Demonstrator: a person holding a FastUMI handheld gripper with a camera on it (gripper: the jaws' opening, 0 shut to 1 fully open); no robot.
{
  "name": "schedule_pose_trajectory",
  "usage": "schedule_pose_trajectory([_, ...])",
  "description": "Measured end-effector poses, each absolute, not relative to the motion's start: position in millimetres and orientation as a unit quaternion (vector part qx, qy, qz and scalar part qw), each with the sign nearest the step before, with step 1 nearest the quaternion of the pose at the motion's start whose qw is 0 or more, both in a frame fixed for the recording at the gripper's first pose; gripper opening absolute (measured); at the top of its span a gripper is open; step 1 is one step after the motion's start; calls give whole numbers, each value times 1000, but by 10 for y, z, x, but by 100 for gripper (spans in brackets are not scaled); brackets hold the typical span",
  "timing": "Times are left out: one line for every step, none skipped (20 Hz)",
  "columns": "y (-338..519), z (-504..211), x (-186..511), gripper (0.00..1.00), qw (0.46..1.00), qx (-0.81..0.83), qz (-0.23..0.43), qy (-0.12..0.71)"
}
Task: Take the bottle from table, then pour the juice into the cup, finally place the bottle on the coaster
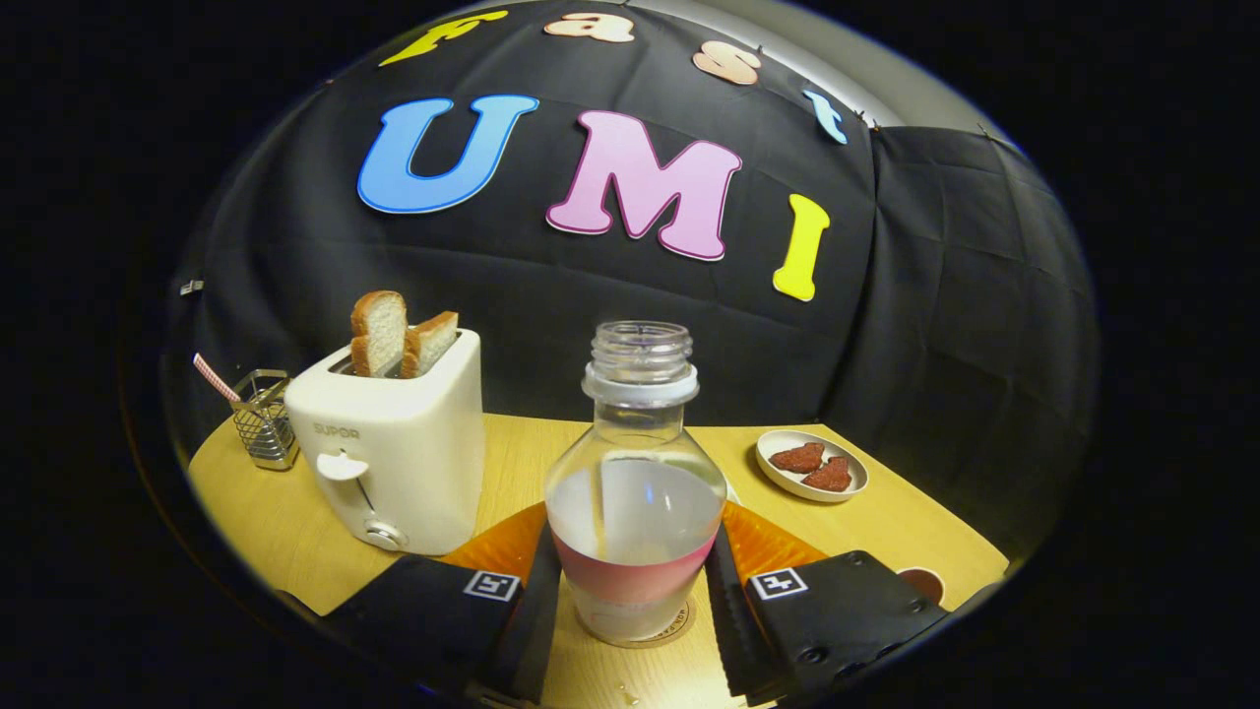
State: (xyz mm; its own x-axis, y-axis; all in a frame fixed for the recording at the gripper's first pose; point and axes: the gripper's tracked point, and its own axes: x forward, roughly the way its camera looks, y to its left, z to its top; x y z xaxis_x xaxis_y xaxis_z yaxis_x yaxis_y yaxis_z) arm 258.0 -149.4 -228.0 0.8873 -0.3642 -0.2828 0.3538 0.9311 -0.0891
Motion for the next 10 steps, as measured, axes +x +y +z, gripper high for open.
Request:
schedule_pose_trajectory([-1522,-2307,2590,69,971,-5,-188,150])
schedule_pose_trajectory([-1539,-2334,2601,70,970,9,-191,149])
schedule_pose_trajectory([-1576,-2374,2617,70,969,20,-196,150])
schedule_pose_trajectory([-1616,-2402,2608,70,968,26,-200,151])
schedule_pose_trajectory([-1647,-2426,2600,70,967,31,-203,151])
schedule_pose_trajectory([-1680,-2458,2575,70,965,39,-208,153])
schedule_pose_trajectory([-1703,-2480,2562,70,964,49,-211,152])
schedule_pose_trajectory([-1729,-2506,2547,70,963,59,-214,151])
schedule_pose_trajectory([-1761,-2551,2540,70,962,64,-215,153])
schedule_pose_trajectory([-1792,-2599,2527,70,961,63,-218,157])
